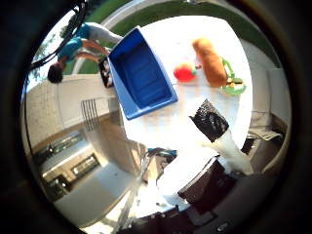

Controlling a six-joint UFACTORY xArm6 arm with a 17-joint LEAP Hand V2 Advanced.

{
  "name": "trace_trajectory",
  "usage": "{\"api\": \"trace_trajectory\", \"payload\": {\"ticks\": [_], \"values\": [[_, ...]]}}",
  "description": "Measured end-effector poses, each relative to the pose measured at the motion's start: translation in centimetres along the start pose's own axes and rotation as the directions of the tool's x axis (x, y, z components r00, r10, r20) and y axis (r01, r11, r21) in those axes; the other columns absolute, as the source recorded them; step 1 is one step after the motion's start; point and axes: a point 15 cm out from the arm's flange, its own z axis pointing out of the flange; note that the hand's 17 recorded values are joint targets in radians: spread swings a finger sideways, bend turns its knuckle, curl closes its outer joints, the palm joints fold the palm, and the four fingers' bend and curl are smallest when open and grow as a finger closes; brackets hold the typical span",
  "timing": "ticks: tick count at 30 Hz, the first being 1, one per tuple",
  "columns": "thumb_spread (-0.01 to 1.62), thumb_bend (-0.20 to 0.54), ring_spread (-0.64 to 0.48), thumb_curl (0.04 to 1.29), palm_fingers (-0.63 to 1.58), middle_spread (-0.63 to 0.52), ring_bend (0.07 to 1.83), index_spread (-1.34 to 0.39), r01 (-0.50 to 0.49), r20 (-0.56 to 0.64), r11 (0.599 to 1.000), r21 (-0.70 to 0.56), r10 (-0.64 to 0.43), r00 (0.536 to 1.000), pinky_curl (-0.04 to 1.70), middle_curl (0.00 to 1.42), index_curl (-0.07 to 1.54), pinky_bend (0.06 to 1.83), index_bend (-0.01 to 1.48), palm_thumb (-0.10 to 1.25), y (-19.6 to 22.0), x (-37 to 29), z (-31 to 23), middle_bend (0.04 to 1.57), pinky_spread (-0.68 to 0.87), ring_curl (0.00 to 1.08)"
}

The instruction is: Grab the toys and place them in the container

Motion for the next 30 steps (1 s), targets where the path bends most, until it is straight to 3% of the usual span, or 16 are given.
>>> {"api": "trace_trajectory", "payload": {"ticks": [3, 5, 11, 22, 30], "values": [[1.32, -0.019, 0.27, 0.30, 0.14, 0.05, 0.21, -0.15, -0.035, -0.009, 0.999, 0.007, 0.035, 0.999, 0.30, 0.30, 0.36, 0.28, 0.18, 0.64, -0.9, 3.0, 1.3, 0.16, 0.41, 0.31], [1.31, -0.019, 0.27, 0.30, 0.14, 0.05, 0.22, -0.15, -0.071, -0.006, 0.997, -0.011, 0.071, 0.997, 0.30, 0.30, 0.36, 0.28, 0.17, 0.63, -2.2, 8.3, 4.5, 0.16, 0.41, 0.32], [1.26, -0.028, 0.26, 0.31, 0.15, 0.04, 0.29, -0.14, -0.045, 0.015, 0.998, -0.040, 0.046, 0.999, 0.31, 0.30, 0.32, 0.34, 0.13, 0.62, -2.8, 12.7, 8.7, 0.17, 0.41, 0.34], [1.17, -0.025, 0.25, 0.33, 0.14, 0.04, 0.35, -0.12, 0.072, 0.038, 0.991, -0.115, -0.068, 0.997, 0.32, 0.32, 0.26, 0.44, 0.14, 0.63, -5.7, 9.9, 19.4, 0.18, 0.43, 0.35], [1.14, -0.019, 0.25, 0.34, 0.22, 0.03, 0.38, -0.07, 0.094, 0.035, 0.984, -0.153, -0.090, 0.995, 0.30, 0.34, 0.26, 0.44, 0.17, 0.67, -7.3, 9.2, 23.0, 0.19, 0.42, 0.35]]}}
